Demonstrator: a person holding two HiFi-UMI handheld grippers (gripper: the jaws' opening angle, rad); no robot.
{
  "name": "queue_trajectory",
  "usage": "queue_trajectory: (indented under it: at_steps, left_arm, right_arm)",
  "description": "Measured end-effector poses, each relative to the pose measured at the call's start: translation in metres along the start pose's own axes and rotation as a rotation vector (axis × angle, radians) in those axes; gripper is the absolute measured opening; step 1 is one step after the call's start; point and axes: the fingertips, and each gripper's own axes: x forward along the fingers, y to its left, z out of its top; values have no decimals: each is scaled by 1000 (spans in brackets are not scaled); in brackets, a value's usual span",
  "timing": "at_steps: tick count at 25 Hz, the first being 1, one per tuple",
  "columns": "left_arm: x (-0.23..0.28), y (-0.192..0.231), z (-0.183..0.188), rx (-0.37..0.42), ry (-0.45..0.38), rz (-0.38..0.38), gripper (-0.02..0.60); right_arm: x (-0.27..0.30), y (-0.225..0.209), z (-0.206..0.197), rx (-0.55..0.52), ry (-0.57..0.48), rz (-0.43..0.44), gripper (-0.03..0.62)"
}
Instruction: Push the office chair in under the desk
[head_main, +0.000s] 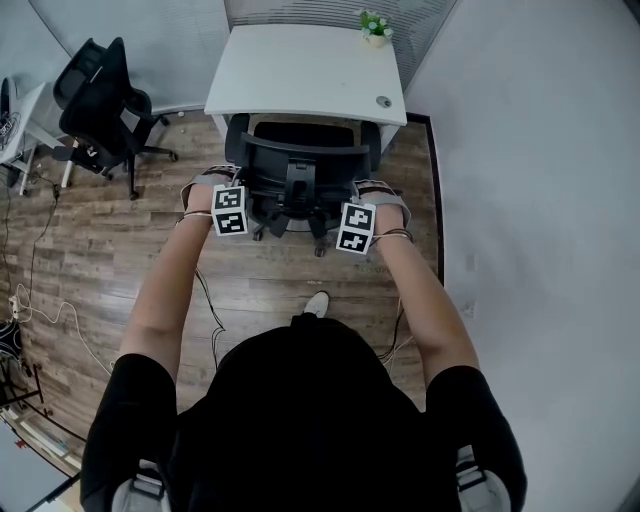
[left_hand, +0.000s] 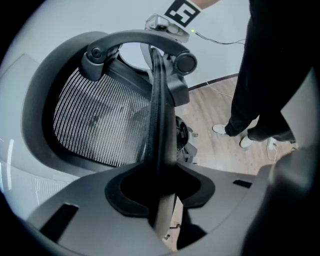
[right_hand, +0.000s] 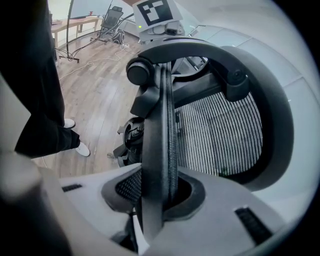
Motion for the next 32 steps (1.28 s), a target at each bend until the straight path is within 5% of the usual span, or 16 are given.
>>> queue_trajectory:
  at_steps: [7, 12, 14, 20, 24, 28, 32]
  left_arm:
    - [-1, -4, 3, -2, 2, 17, 123]
    - [-2, -6, 4, -37, 7, -4, 148]
    - [-4, -5, 8, -81, -17, -23, 207]
    - [-35, 3, 20, -155, -135, 36, 241]
    - [-76, 11, 39, -305, -260, 179, 233]
    - [-116, 19, 66, -530, -428, 290, 161]
    - [-164, 29, 106, -770, -695, 342, 126]
  right_arm:
    - [-1, 3, -3, -23, -5, -24, 97]
    - [-5, 6, 0, 27, -40, 73, 124]
    - [-12, 1, 2, 49, -66, 101, 138]
    - [-50, -2, 4, 49, -135, 150, 163]
    - [-83, -12, -3, 212, -264, 93, 161]
    - [-118, -35, 2, 406, -412, -30, 158]
    - [-164, -50, 18, 724, -714, -85, 128]
